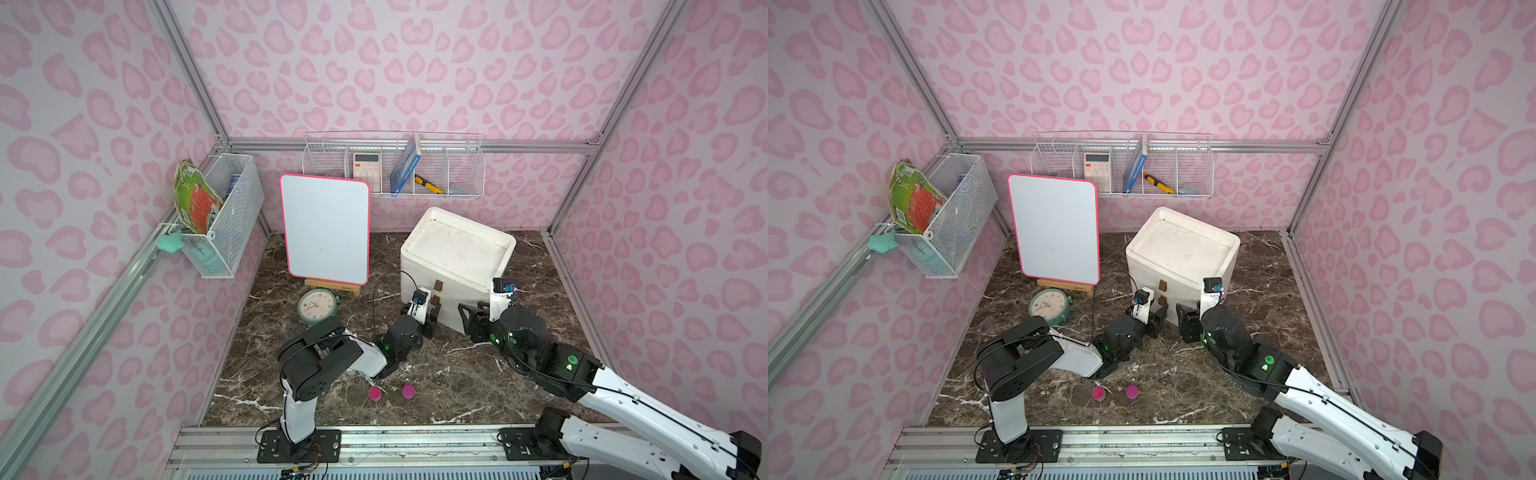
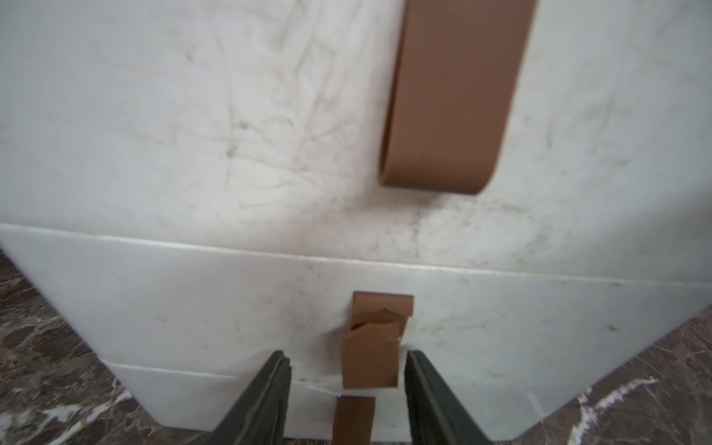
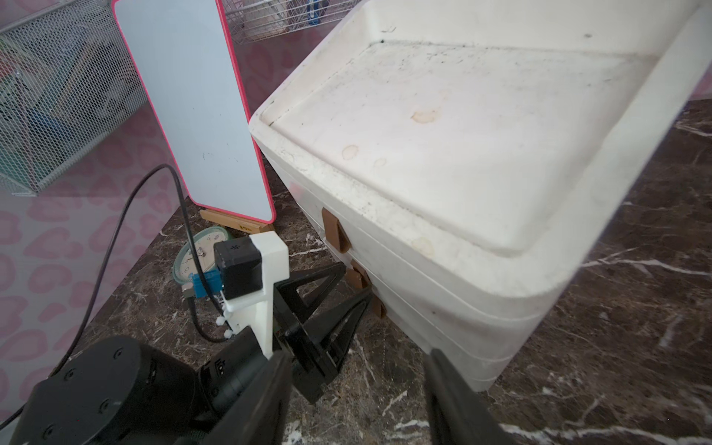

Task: Put the paint cans in the drawer according to color
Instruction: Open the drawer in the storage box.

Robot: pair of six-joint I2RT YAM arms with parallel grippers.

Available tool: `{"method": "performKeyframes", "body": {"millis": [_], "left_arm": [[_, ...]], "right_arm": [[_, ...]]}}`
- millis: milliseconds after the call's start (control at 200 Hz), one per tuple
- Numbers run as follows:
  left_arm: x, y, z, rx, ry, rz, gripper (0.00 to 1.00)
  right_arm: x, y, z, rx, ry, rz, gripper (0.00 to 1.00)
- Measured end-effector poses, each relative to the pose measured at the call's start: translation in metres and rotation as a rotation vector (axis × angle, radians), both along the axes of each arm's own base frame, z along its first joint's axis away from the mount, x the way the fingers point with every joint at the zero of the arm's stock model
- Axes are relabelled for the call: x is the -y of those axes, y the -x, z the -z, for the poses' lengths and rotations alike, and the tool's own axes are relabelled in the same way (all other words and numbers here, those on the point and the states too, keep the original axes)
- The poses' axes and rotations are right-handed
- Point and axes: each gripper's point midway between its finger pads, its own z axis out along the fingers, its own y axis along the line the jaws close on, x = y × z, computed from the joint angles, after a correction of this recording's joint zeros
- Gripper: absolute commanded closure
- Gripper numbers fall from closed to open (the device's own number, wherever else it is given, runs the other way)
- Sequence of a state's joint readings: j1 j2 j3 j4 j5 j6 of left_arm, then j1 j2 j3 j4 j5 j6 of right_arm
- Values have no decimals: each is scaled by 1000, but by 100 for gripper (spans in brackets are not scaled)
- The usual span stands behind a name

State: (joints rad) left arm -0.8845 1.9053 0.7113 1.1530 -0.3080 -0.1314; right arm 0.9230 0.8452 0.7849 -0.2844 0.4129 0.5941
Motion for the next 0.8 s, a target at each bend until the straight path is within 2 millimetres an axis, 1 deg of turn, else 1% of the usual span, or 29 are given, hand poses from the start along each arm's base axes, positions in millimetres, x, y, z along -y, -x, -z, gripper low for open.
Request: {"method": "performKeyframes", "body": {"millis": [120, 425, 710, 800], "left_arm": [[0, -4, 2, -4, -4, -3, 55], [7, -2, 1, -5, -4, 41, 78], [5, 2, 4, -6, -5, 55, 97], [4, 4, 3, -3, 0, 61, 100]], "right_arm": [[-1, 0, 2, -5, 2, -6, 42], [-1, 0, 5, -10, 2, -5, 43], [-1, 1, 5, -10, 1, -7, 43], [-1, 1, 5, -10, 0, -6, 43]]}}
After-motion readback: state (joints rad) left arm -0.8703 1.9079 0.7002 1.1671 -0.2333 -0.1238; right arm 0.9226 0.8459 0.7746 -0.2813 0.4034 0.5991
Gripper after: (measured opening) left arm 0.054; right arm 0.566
